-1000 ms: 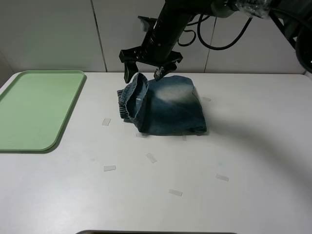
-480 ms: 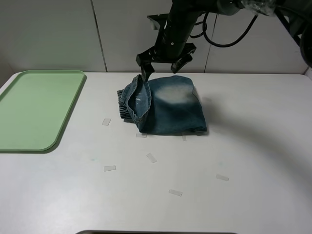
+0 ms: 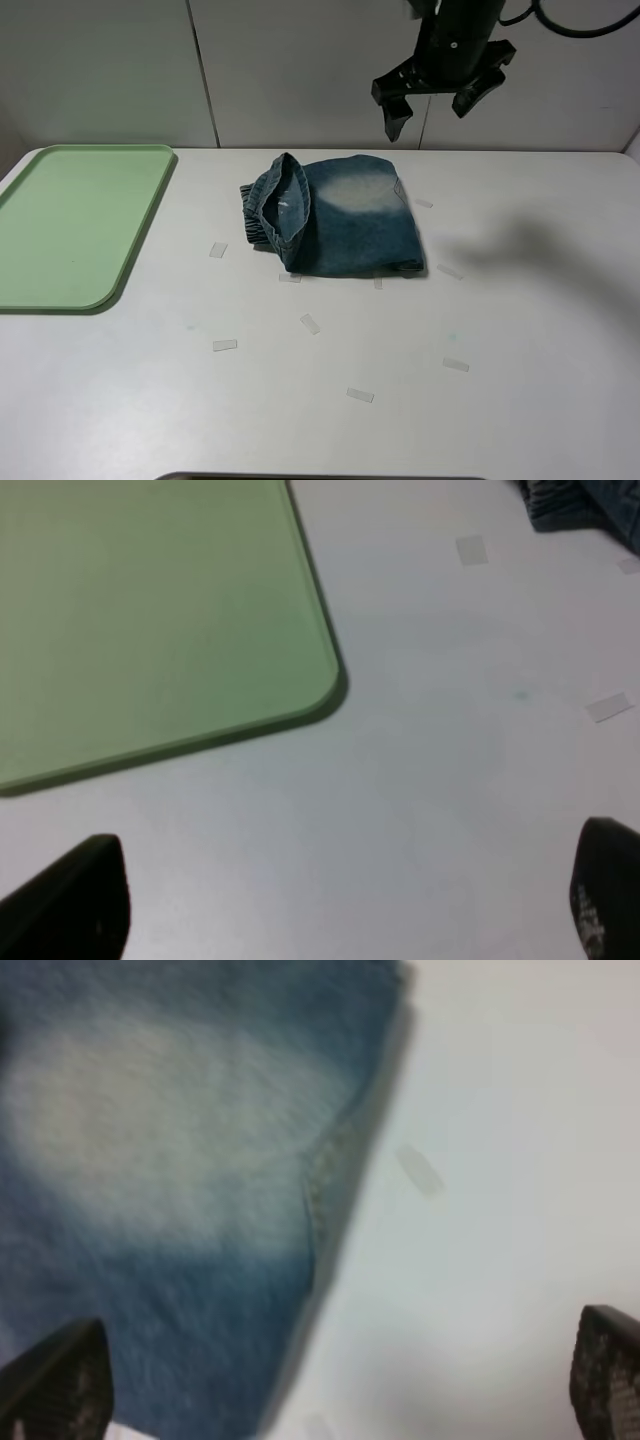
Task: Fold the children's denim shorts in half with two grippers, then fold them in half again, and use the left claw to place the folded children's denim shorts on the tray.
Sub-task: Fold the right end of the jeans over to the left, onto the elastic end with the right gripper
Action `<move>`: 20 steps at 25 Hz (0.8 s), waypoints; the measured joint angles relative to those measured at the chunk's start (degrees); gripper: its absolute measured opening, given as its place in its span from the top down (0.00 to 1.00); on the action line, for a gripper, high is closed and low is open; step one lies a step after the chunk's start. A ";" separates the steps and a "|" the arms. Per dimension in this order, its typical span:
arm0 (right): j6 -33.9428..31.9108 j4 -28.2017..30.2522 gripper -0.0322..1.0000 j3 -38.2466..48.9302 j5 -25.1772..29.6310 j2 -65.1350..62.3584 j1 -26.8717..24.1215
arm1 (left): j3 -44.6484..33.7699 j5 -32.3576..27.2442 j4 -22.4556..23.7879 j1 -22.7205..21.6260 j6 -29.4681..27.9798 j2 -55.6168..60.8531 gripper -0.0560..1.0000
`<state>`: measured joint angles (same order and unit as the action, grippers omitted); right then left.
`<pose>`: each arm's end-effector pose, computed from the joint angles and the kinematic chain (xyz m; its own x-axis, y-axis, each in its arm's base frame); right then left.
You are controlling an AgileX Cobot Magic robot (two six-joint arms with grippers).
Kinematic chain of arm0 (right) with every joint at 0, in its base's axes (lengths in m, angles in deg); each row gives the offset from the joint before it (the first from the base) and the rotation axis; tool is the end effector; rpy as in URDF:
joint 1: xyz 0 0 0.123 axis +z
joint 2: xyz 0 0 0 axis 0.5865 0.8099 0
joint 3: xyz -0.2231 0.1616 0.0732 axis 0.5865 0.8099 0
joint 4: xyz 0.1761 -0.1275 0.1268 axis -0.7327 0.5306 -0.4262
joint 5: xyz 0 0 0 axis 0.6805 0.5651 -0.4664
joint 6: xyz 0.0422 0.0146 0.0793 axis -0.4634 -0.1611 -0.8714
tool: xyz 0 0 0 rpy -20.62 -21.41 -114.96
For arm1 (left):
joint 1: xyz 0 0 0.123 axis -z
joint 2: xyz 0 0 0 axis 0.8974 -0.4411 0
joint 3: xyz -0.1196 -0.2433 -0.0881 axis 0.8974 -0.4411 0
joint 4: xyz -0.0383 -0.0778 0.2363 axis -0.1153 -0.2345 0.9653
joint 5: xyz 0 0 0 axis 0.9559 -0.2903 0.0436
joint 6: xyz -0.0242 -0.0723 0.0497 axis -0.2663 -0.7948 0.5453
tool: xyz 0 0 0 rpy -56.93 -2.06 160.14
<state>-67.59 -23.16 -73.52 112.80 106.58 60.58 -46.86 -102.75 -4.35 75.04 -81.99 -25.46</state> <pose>0.3974 0.1705 0.2694 -0.8330 -0.4271 -0.3516 -0.4096 0.9034 -0.1269 -0.0022 0.0079 0.2719 -0.4451 0.1794 -0.8773 0.1650 0.9794 0.1165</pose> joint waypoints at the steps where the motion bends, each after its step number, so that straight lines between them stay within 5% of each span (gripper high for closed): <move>1: 0.00 -0.26 0.30 2.73 -1.79 -1.48 -0.46 | 0.00 0.00 0.00 0.00 0.00 0.00 0.12; 8: -0.05 -6.27 0.30 15.13 -10.81 -2.51 -1.29 | 0.00 0.00 0.00 0.00 0.00 0.00 0.12; 20: 7.93 -24.39 0.30 16.14 -17.81 5.11 -0.13 | 0.00 0.00 0.00 0.00 0.00 0.00 0.12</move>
<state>-59.66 -47.54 -57.37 94.99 111.69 60.46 -46.86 -102.75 -4.35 75.04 -81.99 -25.46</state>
